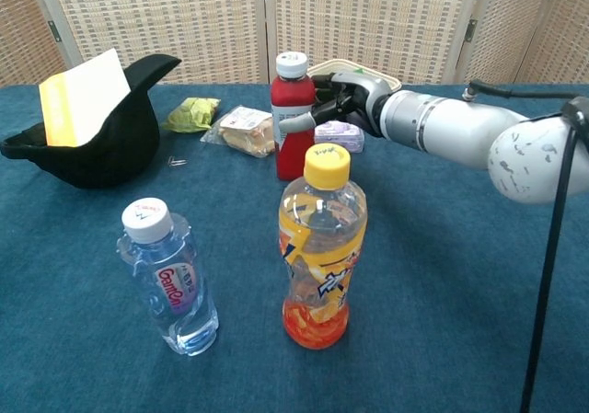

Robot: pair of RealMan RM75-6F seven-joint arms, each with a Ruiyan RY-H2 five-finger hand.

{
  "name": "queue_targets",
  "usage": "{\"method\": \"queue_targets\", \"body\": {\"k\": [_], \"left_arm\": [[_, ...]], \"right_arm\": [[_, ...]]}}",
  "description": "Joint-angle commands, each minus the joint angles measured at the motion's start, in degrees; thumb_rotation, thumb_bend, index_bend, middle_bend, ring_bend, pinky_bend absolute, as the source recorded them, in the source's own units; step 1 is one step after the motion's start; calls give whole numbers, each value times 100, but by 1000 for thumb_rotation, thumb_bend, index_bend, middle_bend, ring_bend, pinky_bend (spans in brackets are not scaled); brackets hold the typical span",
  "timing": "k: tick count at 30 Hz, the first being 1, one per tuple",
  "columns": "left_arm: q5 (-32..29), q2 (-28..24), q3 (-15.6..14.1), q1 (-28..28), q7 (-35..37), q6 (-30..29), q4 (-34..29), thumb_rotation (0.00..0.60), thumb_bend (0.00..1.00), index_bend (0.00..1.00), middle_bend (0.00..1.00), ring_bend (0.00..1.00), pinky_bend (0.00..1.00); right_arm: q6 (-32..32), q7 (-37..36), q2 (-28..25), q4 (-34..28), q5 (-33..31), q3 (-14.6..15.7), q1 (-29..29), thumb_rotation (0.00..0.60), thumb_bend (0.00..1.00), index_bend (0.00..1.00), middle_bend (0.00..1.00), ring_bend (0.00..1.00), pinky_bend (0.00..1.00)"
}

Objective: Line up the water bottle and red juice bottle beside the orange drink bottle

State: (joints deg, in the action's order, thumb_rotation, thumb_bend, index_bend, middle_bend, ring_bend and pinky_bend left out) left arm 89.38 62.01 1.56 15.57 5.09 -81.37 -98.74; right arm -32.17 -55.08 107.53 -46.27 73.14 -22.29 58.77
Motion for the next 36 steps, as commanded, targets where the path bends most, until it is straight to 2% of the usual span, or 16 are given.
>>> {"method": "queue_targets", "body": {"k": [1, 7, 11, 13, 19, 26, 31, 36], "left_arm": [[7, -9, 13, 13, -3, 36, -11, 600, 161, 36, 11, 46, 231], [20, -37, 46, 17, 9, 54, -39, 600, 161, 37, 11, 46, 231], [-5, -33, 57, 7, 7, 73, -27, 600, 161, 36, 11, 46, 231], [-9, -24, 68, 7, 11, 76, -16, 600, 161, 36, 11, 46, 231], [6, 12, 131, 31, -12, 67, 2, 600, 161, 36, 11, 46, 231], [44, 35, 155, 78, -84, 124, -24, 600, 161, 36, 11, 46, 231], [35, 50, 198, 99, -145, 124, -60, 600, 161, 36, 11, 46, 231], [39, 76, 206, 110, -151, 140, -50, 600, 161, 36, 11, 46, 231]], "right_arm": [[-42, -21, 148, 218, -2, -19, 70, 600, 294, 383, 332, 148, 149], [-150, -75, 313, 459, -23, -56, 119, 600, 381, 484, 411, 227, 202], [-270, -181, 61, 140, 154, 72, -21, 600, 389, 506, 432, 254, 216], [-366, -248, -200, -208, 294, 170, -145, 600, 389, 506, 434, 259, 217], [-736, -442, -1526, -1898, 742, 530, -718, 600, 389, 506, 436, 272, 223], [-1181, -463, -2844, -3440, 1065, 929, -1337, 600, 388, 506, 436, 272, 227], [-1509, -518, -3572, -4189, 1468, 1375, -1715, 600, 387, 506, 436, 272, 228], [-1834, -679, -3948, -4523, 1871, 1805, -1983, 600, 383, 507, 436, 272, 234]]}}
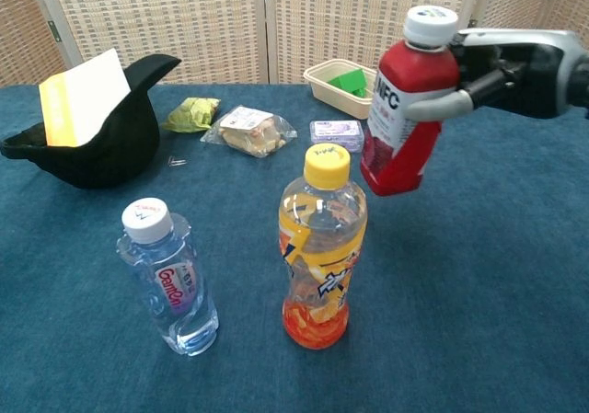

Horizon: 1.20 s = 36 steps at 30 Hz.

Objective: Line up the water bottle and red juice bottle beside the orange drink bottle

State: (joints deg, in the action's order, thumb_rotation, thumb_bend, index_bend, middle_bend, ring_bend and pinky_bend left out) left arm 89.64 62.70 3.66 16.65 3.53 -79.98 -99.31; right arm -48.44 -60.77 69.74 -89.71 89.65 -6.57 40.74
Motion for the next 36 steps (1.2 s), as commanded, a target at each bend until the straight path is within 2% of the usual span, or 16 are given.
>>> {"method": "queue_targets", "body": {"k": [1, 5, 17, 23, 36], "left_arm": [[18, 8, -6, 1, 1, 2, 10, 600, 161, 36, 11, 46, 231], [25, 4, -5, -7, -10, -11, -3, 600, 160, 36, 11, 46, 231], [79, -20, -18, -44, -52, -68, -88, 600, 161, 36, 11, 46, 231], [108, -44, -12, -56, -58, -101, -128, 600, 160, 36, 11, 46, 231], [114, -32, -23, -77, -75, -105, -142, 600, 161, 35, 11, 46, 230]], "right_arm": [[-270, -139, -206, -217, 292, 315, -227, 600, 381, 507, 436, 272, 234], [-617, -252, -269, -315, 658, 690, -433, 600, 368, 506, 436, 272, 234], [-1133, -469, -118, -136, 1108, 1327, -679, 600, 357, 507, 436, 272, 234], [-1249, -364, -47, 23, 1157, 1521, -759, 600, 357, 506, 436, 272, 234], [-1285, -419, 263, 397, 1096, 1696, -777, 600, 355, 506, 398, 273, 234]]}}
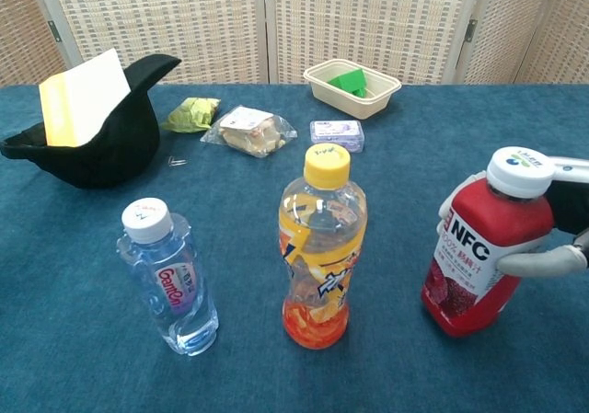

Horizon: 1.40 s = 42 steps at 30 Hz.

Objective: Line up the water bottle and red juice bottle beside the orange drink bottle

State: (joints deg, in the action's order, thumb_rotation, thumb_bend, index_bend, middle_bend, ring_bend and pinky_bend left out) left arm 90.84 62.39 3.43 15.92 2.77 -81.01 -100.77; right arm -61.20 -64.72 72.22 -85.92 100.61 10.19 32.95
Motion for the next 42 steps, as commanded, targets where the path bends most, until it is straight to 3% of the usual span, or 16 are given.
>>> {"method": "queue_targets", "body": {"k": [1, 10, 24, 29, 32, 39, 42], "left_arm": [[-8, -1, -1, -7, 1, -3, 6, 600, 161, 35, 11, 46, 230], [0, 31, 6, 5, 13, 15, 31, 600, 161, 35, 11, 46, 230], [-5, 68, 20, 13, 34, 19, 75, 600, 161, 34, 11, 46, 229], [9, 59, 23, 2, 57, -10, 78, 600, 161, 34, 11, 46, 230], [7, 38, 32, 0, 58, -20, 73, 600, 161, 34, 11, 46, 229], [-46, 10, 64, -6, 43, -31, 121, 600, 160, 34, 11, 46, 229], [-87, 26, 62, -8, -56, -3, 173, 600, 161, 34, 11, 46, 228]], "right_arm": [[-14, -41, 22, 26, 0, 35, 2, 600, 354, 506, 395, 273, 234], [-62, -79, 30, 87, 31, 162, 17, 600, 309, 484, 348, 234, 235], [-132, -87, -31, 82, 80, 306, 45, 600, 236, 184, 179, 99, 186], [-220, -49, -132, 16, 144, 361, 50, 600, 214, 36, 69, 47, 149], [-377, 83, -283, -82, 166, 357, 14, 600, 208, 0, 23, 24, 128], [-1003, 690, -845, -562, 130, 286, -253, 600, 212, 0, 38, 20, 117], [-1244, 1041, -1036, -745, 39, 218, -411, 600, 265, 3, 86, 20, 116]]}}
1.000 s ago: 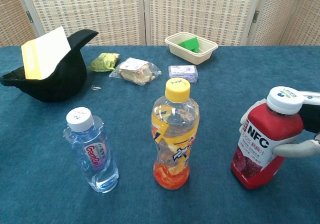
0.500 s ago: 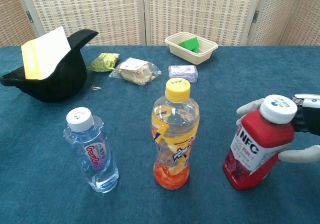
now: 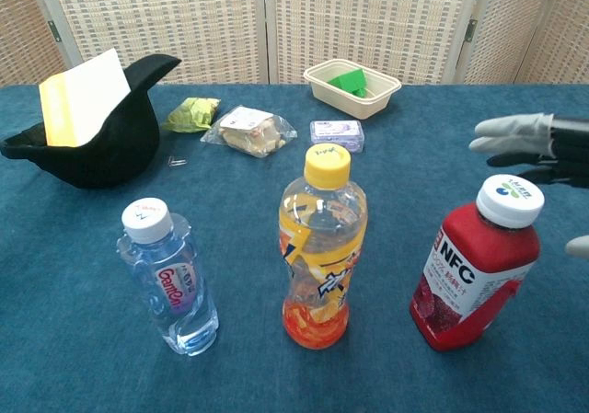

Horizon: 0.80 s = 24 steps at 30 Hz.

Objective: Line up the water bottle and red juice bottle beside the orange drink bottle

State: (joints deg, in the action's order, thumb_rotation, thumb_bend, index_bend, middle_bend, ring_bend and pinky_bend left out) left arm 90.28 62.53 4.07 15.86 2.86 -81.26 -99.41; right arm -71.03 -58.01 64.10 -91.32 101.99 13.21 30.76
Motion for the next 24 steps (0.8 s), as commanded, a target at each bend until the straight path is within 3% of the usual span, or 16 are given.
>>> {"method": "queue_targets", "body": {"k": [1, 6, 10, 12, 16, 24], "left_arm": [[-49, 20, -2, 0, -92, 39, 55, 600, 161, 34, 11, 46, 227], [-145, 58, 20, 0, -306, 70, 183, 600, 161, 34, 11, 46, 223], [-257, 90, 2, -8, -433, 153, 252, 600, 160, 34, 11, 46, 216], [-318, 88, -13, -29, -540, 178, 262, 600, 160, 34, 11, 46, 212], [-518, 129, -13, -119, -815, 146, 274, 600, 160, 34, 11, 46, 200], [-711, 172, -143, -417, -1416, -98, 87, 600, 161, 34, 11, 46, 187]], "right_arm": [[-375, 644, -308, -247, -193, -138, -284, 600, 281, 9, 98, 20, 116], [-759, 2576, -597, -557, -866, -422, -787, 600, 319, 50, 129, 20, 116], [-1196, 4222, -555, -605, -1412, -660, -1244, 600, 325, 54, 130, 20, 116], [-1372, 4697, -509, -613, -1558, -723, -1420, 600, 325, 59, 130, 20, 116], [-1648, 5273, -395, -569, -1764, -801, -1762, 600, 324, 67, 135, 20, 116], [-1939, 5517, -331, -482, -1863, -834, -2256, 600, 324, 67, 136, 20, 116]]}}
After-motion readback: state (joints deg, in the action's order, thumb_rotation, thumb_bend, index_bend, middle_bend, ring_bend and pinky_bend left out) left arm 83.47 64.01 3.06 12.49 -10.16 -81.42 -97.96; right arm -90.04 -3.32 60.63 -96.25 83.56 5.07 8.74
